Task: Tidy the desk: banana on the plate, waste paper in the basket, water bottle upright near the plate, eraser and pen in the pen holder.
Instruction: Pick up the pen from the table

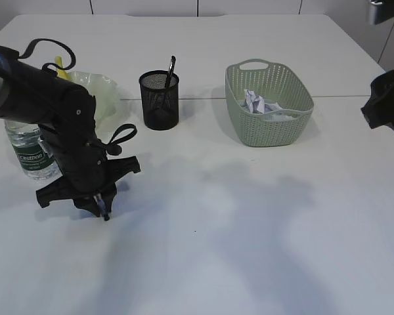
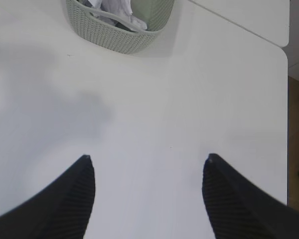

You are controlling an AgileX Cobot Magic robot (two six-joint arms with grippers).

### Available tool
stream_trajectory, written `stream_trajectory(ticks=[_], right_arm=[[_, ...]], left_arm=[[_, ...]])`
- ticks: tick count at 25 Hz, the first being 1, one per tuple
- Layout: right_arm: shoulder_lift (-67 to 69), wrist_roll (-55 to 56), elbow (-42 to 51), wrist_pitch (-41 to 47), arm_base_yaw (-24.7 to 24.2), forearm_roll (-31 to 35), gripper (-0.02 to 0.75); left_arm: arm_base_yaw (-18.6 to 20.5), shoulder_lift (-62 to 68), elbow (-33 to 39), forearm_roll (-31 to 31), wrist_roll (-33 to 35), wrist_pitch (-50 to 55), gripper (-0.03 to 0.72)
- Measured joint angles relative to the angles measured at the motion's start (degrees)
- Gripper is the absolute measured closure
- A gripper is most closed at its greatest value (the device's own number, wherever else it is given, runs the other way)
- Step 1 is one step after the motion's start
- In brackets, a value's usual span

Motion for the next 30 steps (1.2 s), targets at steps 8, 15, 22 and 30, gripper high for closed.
stream_trajectory(ticks=[8, 15, 22, 30], right_arm=[[0.0, 0.0, 0.0, 0.0, 0.0, -0.3, 0.237], [0.0, 0.0, 0.0, 0.0, 0.0, -1.1, 0.237], [0.0, 0.0, 0.0, 0.1, 0.0, -1.3, 0.237], [0.0, 0.0, 0.0, 0.3, 0.0, -2.1, 0.237]], left_arm=[[0.0, 0.0, 0.0, -0.1, 0.0, 0.3, 0.652], [0.0, -0.2, 0.0, -0.1, 4.5, 0.1, 0.652], [0.0, -5.0, 0.0, 1.7, 10.9, 0.1, 0.652], [0.0, -11.8, 0.1, 0.6, 21.7, 0.9, 0.652]])
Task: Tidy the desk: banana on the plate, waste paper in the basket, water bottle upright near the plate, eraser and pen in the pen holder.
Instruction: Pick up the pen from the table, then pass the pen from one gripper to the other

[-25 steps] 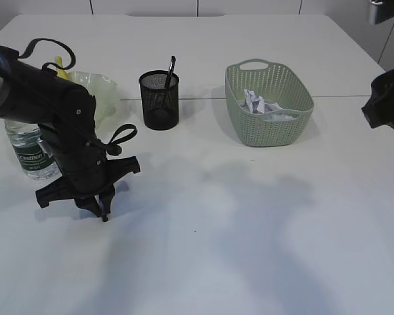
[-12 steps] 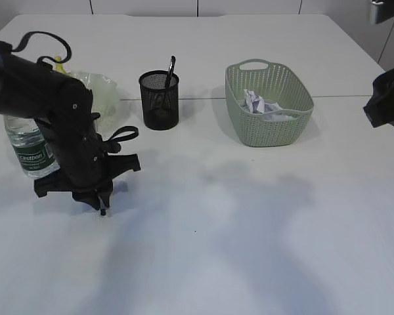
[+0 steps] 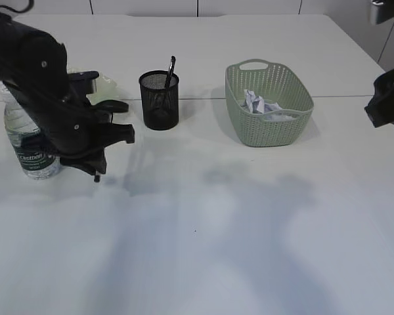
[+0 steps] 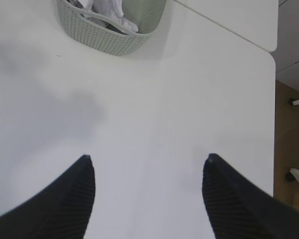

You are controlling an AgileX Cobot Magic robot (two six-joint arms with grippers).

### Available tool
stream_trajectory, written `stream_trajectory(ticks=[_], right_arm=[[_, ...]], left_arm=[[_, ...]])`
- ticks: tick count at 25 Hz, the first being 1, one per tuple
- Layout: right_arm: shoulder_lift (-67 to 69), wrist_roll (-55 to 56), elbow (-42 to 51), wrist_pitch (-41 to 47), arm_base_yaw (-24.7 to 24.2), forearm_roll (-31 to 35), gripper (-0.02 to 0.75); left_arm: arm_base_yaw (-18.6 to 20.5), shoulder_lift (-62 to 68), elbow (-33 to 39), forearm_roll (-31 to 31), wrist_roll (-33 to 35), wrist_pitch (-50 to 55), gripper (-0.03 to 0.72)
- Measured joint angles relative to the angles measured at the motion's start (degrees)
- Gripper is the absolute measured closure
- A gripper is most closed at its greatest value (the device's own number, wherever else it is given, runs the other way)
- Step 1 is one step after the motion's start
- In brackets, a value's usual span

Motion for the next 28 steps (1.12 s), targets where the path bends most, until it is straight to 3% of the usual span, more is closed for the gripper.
stream_trajectory(ticks=[5, 14, 20, 28], right_arm=[[0.0, 0.0, 0.0, 0.0, 0.0, -0.7, 0.237], [0.0, 0.0, 0.0, -0.3, 0.0, -0.9, 0.237], [0.0, 0.0, 0.0, -0.9, 0.0, -1.8, 0.237], [0.0, 0.0, 0.0, -1.6, 0.0, 0.3, 0.237]], left_arm=[[0.0, -5.5, 0.1, -3.4, 10.4, 1.1, 0.652], [0.0, -17.8, 1.6, -17.7, 27.6, 0.8, 0.652], [0.0, -26.4, 10.4, -31.9, 41.3, -4.4, 0.652], [0.0, -32.6, 24.2, -60.0, 72.9, -14.1, 0.652]])
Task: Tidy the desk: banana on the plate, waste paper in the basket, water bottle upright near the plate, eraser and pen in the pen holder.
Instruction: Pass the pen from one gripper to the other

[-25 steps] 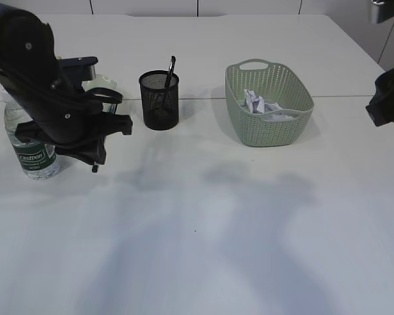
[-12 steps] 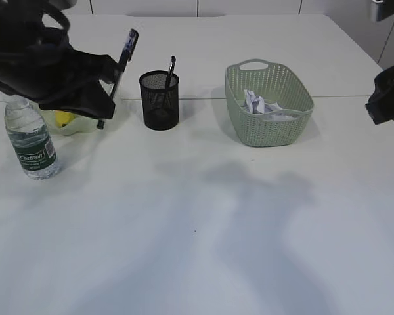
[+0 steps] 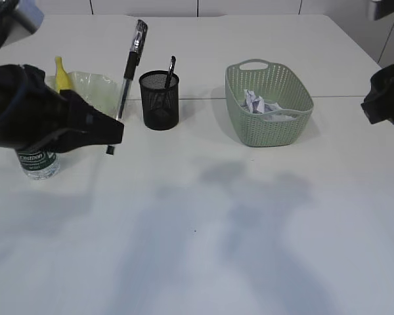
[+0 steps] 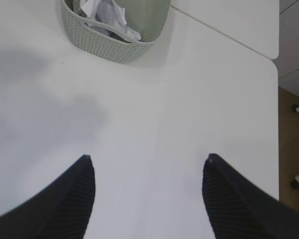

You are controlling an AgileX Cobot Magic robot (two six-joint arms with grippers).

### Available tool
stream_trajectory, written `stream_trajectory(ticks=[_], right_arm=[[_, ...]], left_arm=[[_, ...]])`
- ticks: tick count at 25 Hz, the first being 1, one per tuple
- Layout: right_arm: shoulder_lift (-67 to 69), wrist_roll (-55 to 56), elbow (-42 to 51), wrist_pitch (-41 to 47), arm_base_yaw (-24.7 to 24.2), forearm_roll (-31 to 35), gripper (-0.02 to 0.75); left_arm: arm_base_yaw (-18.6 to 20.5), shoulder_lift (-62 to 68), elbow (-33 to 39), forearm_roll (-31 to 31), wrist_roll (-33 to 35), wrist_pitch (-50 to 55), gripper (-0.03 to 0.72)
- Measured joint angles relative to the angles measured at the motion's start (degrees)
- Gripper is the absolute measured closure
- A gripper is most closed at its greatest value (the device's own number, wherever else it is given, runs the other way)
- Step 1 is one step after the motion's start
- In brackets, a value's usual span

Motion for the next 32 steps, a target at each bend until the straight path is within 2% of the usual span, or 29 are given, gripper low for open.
stream_trajectory(ticks=[5, 9, 15, 21, 27, 32], right_arm=[[0.0, -0.8, 0.0, -2.4, 0.0, 5.5, 0.237], [0.0, -3.3, 0.0, -5.2, 0.0, 11.6, 0.237], [0.0, -9.2, 0.0, -10.6, 0.0, 23.6, 0.237], [0.0, -20.3, 0.0, -14.6, 0.0, 37.0, 0.237], [0.0, -30.6, 0.0, -19.1, 0.0, 50.1, 0.237], [0.0, -42.1, -0.2, -23.0, 0.0, 66.6, 0.237]], left_arm=[[0.0, 0.0, 1.8, -21.6, 24.1, 0.0, 0.652], [0.0, 0.0, 1.8, -31.5, 34.2, 1.0, 0.652], [0.0, 0.8, 2.3, -37.4, 42.4, 5.3, 0.652], [0.0, 3.2, 4.4, -45.2, 51.7, 10.9, 0.652], [0.0, 4.9, 5.2, -46.0, 56.6, 14.0, 0.652], [0.0, 4.9, 5.2, -46.3, 57.2, 15.0, 0.652]])
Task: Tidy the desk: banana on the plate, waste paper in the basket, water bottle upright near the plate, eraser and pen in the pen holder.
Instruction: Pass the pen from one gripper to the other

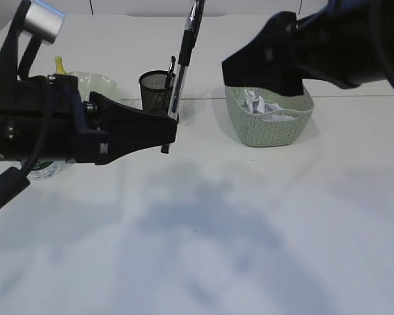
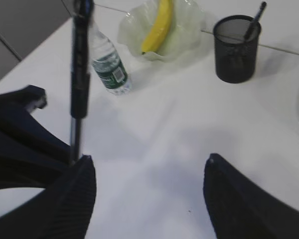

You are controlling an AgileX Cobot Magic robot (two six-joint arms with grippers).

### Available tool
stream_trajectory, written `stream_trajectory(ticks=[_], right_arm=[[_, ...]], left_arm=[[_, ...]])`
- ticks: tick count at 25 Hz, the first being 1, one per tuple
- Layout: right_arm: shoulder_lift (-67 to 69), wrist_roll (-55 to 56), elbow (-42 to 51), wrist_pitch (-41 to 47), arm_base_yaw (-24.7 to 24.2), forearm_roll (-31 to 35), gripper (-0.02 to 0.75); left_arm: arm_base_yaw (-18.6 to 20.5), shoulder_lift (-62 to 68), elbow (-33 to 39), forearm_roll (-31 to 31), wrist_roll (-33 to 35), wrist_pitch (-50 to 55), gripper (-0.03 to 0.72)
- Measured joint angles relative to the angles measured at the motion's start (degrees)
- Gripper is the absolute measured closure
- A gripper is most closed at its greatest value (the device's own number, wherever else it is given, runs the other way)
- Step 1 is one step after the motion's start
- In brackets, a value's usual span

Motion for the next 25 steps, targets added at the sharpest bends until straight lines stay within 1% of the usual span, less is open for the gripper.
stream_trajectory(ticks=[6, 8, 9, 15, 19, 20, 22, 25], right_arm=[[0.0, -21.1, 0.0, -0.8, 0.0, 24.0, 0.237], [0.0, -26.1, 0.0, -1.3, 0.0, 30.2, 0.237], [0.2, -27.3, 0.0, -1.7, 0.0, 31.9, 0.237], [2.7, -29.3, -0.1, -1.6, 0.0, 36.8, 0.237], [3.7, -30.2, -0.1, -1.6, 0.0, 38.4, 0.239], [3.9, -30.5, -0.1, -1.6, 0.0, 38.6, 0.249], [3.9, -30.7, -0.1, -1.6, 0.0, 38.8, 0.295], [3.9, -30.8, -0.1, -1.6, 0.0, 39.0, 0.41]], left_arm=[[0.0, 0.0, 0.0, 0.0, 0.0, 3.6, 0.652], [0.0, 0.0, 0.0, 0.0, 0.0, 4.5, 0.652], [0.0, 0.0, 0.0, 0.0, 0.0, 5.0, 0.652], [0.0, 0.0, 0.0, 0.0, 0.9, 7.9, 0.652], [0.0, 0.0, 0.0, 0.0, 1.2, 8.8, 0.652], [0.0, 0.0, 0.0, 0.0, 1.2, 9.1, 0.652], [0.0, 0.0, 0.0, 0.0, 1.3, 9.2, 0.652], [0.0, 0.0, 0.0, 0.0, 1.3, 9.2, 0.652]])
